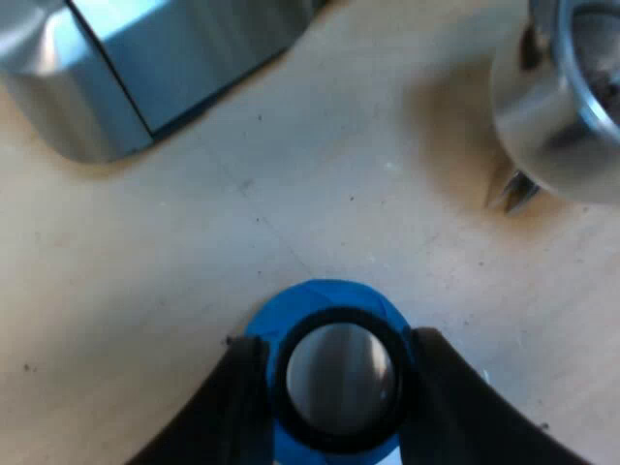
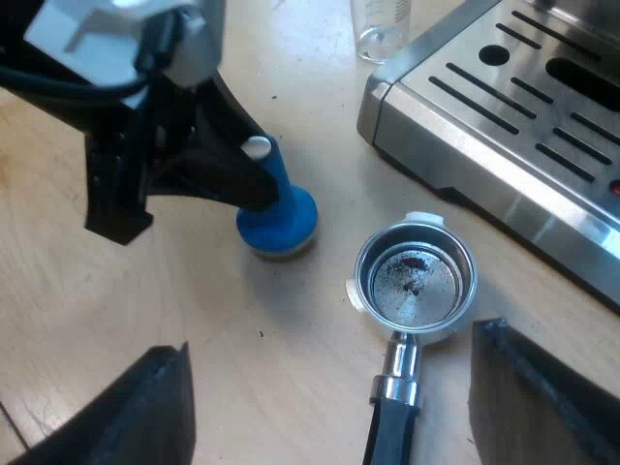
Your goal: Grind coffee beans and then tamp
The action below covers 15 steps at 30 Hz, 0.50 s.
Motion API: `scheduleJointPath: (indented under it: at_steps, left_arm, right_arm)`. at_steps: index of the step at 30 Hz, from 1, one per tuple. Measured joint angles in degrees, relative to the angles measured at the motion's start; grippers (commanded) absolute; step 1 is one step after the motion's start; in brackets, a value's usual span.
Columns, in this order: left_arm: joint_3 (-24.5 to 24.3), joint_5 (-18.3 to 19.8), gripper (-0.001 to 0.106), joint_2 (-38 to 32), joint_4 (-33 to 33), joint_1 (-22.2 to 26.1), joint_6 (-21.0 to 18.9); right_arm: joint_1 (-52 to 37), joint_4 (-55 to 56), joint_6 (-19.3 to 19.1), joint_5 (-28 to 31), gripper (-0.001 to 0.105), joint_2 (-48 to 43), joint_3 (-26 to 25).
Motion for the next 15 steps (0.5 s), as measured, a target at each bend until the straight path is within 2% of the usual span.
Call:
scheduleJointPath:
  at_steps: [5, 8, 9, 12, 15]
  left_arm:
    - [0.0, 0.0, 0.001, -5.9, 4.7, 0.0, 0.0]
    - [0.0, 0.0, 0.001, -7.5, 5.4, 0.0, 0.0]
    - [0.0, 0.0, 0.001, -11.1, 7.6, 0.0, 0.0]
    - [0.0, 0.1, 0.001, -15.1, 9.7, 0.0, 0.0]
    - [0.0, 0.2, 0.001, -18.7, 12.7, 0.0, 0.0]
  right_arm:
    - [0.0, 0.0, 0.0, 0.0, 0.062, 0.0, 0.0]
    - [0.0, 0.0, 0.0, 0.0, 0.062, 0.0, 0.0]
    - [0.0, 0.0, 0.7, 0.0, 0.062, 0.0, 0.0]
    - [0.0, 0.1, 3.3, 0.0, 0.062, -0.3, 0.0]
    - [0.0, 0.7, 4.0, 0.0, 0.062, -1.5, 0.0]
